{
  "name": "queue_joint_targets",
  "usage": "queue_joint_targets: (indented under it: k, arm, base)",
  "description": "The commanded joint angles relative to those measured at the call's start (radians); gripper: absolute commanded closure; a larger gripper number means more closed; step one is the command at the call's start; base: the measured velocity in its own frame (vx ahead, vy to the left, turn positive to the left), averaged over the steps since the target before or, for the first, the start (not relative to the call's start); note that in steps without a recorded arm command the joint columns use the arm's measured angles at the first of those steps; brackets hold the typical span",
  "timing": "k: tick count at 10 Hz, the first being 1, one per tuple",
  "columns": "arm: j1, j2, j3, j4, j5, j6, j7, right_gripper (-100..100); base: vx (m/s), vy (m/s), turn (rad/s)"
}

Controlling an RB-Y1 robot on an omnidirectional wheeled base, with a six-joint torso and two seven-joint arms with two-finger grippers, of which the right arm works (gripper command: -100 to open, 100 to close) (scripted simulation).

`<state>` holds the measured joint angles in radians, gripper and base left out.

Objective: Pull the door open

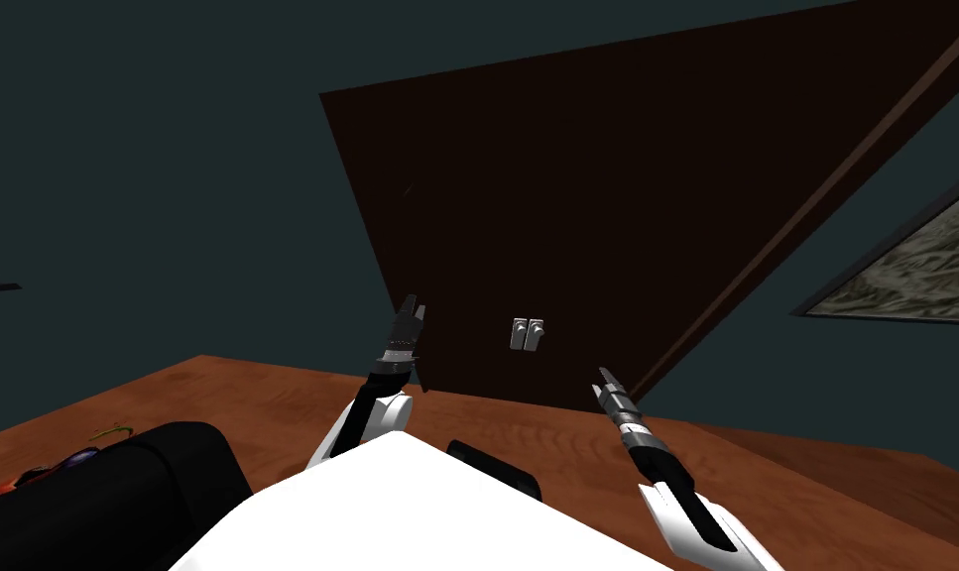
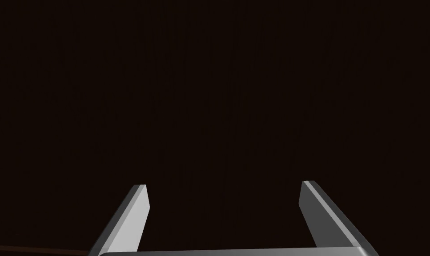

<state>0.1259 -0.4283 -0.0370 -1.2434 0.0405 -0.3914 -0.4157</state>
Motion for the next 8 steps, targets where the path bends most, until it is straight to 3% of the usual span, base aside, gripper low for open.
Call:
queue_joint_targets:
  k: [1,4,8]
  arm:
    - [0.004,-0.003,-0.033,0.024,-0.006,0.000,0.010,-100]
    - [-0.021,0.009,-0.082,0.066,-0.014,0.016,0.030,-100]
    - [-0.071,0.049,-0.068,0.074,-0.012,0.020,0.043,-100]
  base:
    - [-0.034,-0.057,0.038]
    - [0.008,-0.048,0.132]
    - [0.156,0.005,0.214]
